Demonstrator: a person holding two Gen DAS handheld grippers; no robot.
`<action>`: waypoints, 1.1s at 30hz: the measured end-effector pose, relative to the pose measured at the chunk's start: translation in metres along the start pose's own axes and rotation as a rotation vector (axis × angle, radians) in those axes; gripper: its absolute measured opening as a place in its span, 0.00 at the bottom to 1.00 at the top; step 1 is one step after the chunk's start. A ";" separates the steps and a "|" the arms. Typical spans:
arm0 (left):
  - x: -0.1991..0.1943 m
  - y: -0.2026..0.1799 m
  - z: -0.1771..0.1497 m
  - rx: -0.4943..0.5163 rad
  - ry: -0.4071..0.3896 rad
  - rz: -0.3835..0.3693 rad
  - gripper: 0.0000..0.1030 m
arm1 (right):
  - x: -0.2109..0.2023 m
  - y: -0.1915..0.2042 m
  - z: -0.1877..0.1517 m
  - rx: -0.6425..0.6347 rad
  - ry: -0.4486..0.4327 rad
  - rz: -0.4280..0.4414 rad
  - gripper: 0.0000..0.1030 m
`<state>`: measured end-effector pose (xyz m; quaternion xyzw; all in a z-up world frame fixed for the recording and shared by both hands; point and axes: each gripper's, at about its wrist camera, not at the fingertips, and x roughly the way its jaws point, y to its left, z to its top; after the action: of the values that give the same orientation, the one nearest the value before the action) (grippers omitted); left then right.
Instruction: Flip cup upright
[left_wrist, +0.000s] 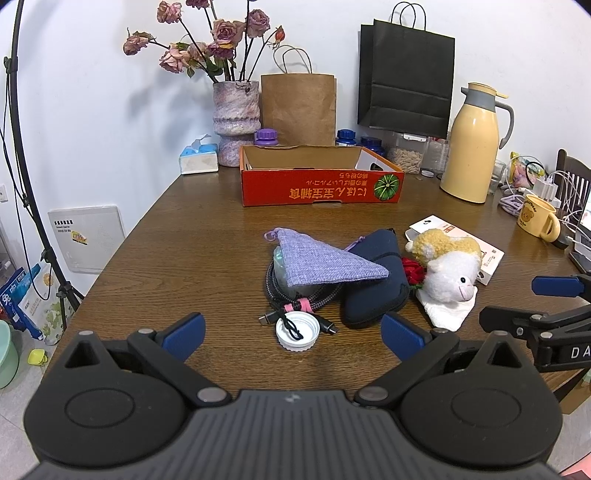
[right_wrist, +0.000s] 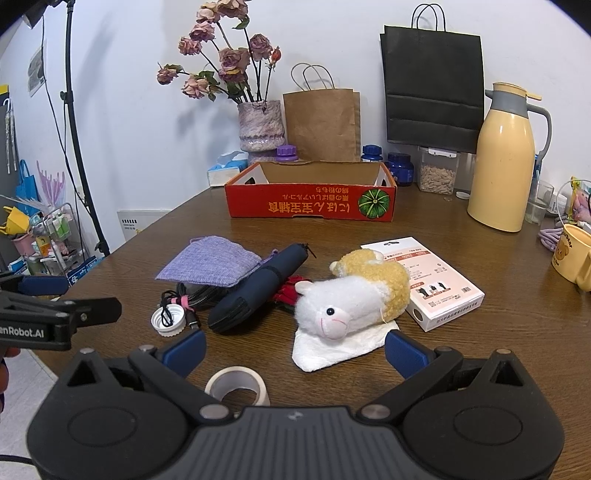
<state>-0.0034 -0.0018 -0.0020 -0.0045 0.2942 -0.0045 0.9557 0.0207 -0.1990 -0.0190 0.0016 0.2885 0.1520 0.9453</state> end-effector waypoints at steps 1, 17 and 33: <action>0.000 -0.001 0.000 0.000 0.000 0.000 1.00 | 0.001 0.000 0.000 -0.001 -0.001 -0.001 1.00; -0.004 0.000 -0.001 -0.002 -0.011 -0.015 1.00 | 0.008 0.008 -0.002 -0.015 -0.006 0.007 1.00; 0.004 0.015 -0.011 -0.025 0.014 -0.004 1.00 | 0.019 0.027 -0.022 -0.078 0.032 0.033 0.98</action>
<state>-0.0064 0.0130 -0.0138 -0.0169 0.3009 -0.0026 0.9535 0.0158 -0.1692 -0.0452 -0.0331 0.2971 0.1786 0.9374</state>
